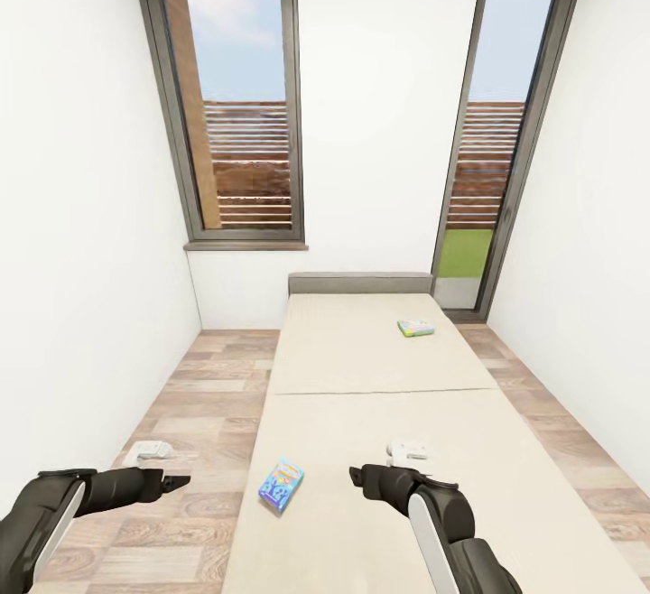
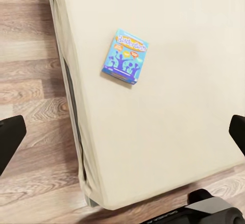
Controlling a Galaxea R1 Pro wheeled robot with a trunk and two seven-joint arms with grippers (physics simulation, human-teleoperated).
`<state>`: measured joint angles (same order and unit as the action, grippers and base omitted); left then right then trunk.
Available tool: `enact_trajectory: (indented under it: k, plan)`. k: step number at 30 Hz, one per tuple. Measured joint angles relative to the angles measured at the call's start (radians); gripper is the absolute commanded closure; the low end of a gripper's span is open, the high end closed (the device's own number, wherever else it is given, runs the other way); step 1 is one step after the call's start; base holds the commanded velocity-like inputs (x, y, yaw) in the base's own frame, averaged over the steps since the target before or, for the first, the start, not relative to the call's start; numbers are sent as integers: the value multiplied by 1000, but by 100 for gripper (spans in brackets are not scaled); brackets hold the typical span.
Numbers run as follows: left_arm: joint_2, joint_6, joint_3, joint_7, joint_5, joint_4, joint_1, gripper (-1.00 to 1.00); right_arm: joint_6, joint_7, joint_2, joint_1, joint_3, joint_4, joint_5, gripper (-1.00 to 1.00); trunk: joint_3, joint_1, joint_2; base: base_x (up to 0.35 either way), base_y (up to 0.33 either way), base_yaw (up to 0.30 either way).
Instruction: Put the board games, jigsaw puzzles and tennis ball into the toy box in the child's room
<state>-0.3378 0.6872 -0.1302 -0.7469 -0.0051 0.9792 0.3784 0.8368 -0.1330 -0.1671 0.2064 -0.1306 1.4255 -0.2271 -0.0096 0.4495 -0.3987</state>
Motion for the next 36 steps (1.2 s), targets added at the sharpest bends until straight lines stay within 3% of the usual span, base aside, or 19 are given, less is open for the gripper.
enact_trajectory:
  k: [15,19,22,25,28,31,34,36]
  plan:
    - [2,7,5,29,1,-15,0,-100,0,0,1,-1,-1,10,1,-100,0,0,0,0,0,0]
    - [20,9,7,54,2,-16,3,-100,10,0,1,-1,-2,26,1,-100,0,0,0,0,0,0]
    - [74,22,8,108,2,-19,30,-100,31,1,1,0,-4,61,3,-100,0,0,0,0,0,0]
    - [161,83,10,243,3,-63,121,-100,76,0,4,3,-22,124,6,-100,0,0,0,0,0,0]
    - [209,122,10,362,2,-146,215,-100,99,1,9,4,-30,147,4,-100,0,0,0,0,0,0]
    - [231,133,9,421,2,-218,288,-100,109,2,10,4,-31,155,3,-100,0,0,0,0,0,0]
    - [264,130,9,467,7,-337,403,-100,138,3,11,5,-31,161,2,-100,0,0,0,0,0,0]
    - [275,125,9,475,6,-365,431,-100,148,3,12,5,-29,162,1,-100,0,0,0,0,0,0]
